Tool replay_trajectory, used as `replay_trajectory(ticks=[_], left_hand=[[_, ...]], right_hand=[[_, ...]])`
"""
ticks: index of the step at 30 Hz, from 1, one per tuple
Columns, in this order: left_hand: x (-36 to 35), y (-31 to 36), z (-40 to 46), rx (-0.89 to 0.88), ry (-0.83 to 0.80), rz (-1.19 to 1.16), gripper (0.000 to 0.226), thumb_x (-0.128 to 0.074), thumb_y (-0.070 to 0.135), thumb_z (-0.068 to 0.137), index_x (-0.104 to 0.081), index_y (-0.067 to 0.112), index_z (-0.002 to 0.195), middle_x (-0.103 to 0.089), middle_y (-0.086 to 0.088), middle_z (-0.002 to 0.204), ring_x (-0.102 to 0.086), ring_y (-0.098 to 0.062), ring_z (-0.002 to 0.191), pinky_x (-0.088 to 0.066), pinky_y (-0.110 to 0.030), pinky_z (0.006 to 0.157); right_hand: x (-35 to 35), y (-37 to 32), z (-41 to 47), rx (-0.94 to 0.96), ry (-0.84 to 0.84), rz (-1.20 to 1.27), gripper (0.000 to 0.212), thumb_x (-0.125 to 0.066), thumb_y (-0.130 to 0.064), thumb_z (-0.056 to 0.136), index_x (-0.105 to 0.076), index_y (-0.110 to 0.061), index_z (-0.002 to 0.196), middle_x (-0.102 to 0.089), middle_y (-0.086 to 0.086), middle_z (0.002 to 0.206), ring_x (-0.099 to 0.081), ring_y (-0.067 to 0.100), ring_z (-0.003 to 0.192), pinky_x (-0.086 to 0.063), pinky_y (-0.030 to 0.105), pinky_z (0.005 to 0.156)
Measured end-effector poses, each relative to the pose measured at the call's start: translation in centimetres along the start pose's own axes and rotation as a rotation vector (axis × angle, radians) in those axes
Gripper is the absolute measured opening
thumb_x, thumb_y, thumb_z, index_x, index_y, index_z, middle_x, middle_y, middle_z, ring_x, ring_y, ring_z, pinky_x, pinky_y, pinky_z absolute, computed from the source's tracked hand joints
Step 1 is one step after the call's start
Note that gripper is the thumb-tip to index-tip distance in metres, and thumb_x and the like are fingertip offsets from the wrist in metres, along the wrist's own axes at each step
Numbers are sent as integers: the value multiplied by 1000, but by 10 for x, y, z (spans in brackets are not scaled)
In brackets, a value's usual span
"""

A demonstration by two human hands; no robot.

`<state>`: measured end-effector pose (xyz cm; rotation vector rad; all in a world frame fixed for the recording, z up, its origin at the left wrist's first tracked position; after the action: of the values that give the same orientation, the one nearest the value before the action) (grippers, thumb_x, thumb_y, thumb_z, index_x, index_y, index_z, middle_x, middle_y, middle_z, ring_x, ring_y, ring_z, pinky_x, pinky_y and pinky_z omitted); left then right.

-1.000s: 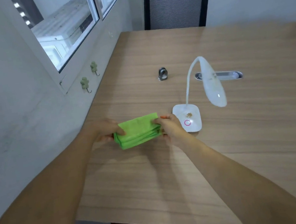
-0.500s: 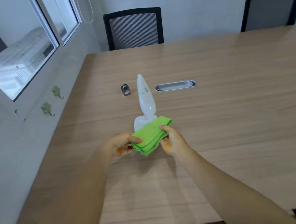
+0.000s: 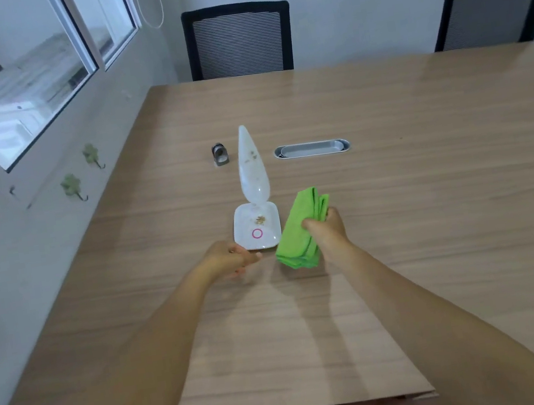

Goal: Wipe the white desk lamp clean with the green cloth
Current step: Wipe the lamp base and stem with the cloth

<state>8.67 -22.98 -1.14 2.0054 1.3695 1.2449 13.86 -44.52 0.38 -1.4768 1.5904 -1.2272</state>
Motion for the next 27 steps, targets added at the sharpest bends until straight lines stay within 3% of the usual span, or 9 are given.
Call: replay_trajectory(ticks=[3,5,8,10,11,13,18,22,27], left_hand=[[25,-17,8,-41,186,255,53,-78,42,68,-63,17,112,-65,-5,108,-62,-18,92,-47,-26,84],[34,-23,13,-94,206,366,69,-73,46,72,-51,21,133,-55,-4,134,-57,-20,117,-44,-29,99],[38,-21,21,-218,208,508,75,-63,51,79,-37,25,145,-38,-2,152,-39,-20,138,-32,-31,114],[38,-17,27,-269,197,594,75,-56,53,83,-30,24,148,-32,1,156,-29,-19,143,-26,-31,116],[37,-15,31,-282,183,634,75,-53,54,85,-27,24,149,-29,3,157,-26,-19,145,-24,-31,117],[36,-9,39,-306,141,714,74,-50,53,88,-23,25,150,-24,4,159,-22,-20,146,-22,-32,119],[34,-6,50,-372,55,779,67,-52,47,89,-27,30,149,-23,4,159,-21,-21,146,-21,-35,120],[33,-8,52,-400,52,776,65,-51,46,91,-27,30,149,-21,3,160,-19,-21,146,-15,-29,121],[34,-7,51,-385,42,750,66,-51,48,90,-26,31,149,-17,3,161,-15,-22,148,-12,-30,121]], right_hand=[[10,-14,13,96,-7,-141,29,-69,-4,71,-62,-10,98,-70,18,102,-65,32,92,-54,37,83],[11,-23,18,214,-35,-335,20,-64,-5,73,-68,-12,91,-72,16,94,-63,26,81,-45,26,71],[-1,-29,20,356,-78,-559,28,-53,-3,77,-72,-16,93,-69,9,80,-63,27,81,-35,21,62],[-12,-32,19,441,-113,-674,42,-48,1,76,-72,-20,103,-73,8,90,-65,30,91,-41,20,66],[-19,-34,18,497,-138,-725,48,-47,4,74,-70,-21,108,-74,8,101,-64,31,97,-47,22,75],[-32,-37,16,597,-192,-798,56,-46,7,72,-68,-22,115,-71,5,117,-61,31,108,-52,33,90],[-58,-34,15,660,-255,-893,52,-44,10,74,-63,-11,118,-63,9,129,-57,31,117,-48,34,92],[-66,-20,14,595,-331,-949,57,-44,6,79,-54,-18,129,-55,10,137,-51,33,122,-46,37,98],[-58,-8,2,671,-412,-1040,59,-44,6,78,-54,-17,131,-52,8,141,-47,27,129,-42,36,106]])
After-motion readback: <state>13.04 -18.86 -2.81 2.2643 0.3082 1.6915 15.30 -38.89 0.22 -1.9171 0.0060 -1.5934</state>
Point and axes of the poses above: each hand's wrist, its own z-axis towards the middle knuckle, its own x-axis out of the back of the hand, y = z × x, the point moved 5 cm from there along z, towards the middle knuckle
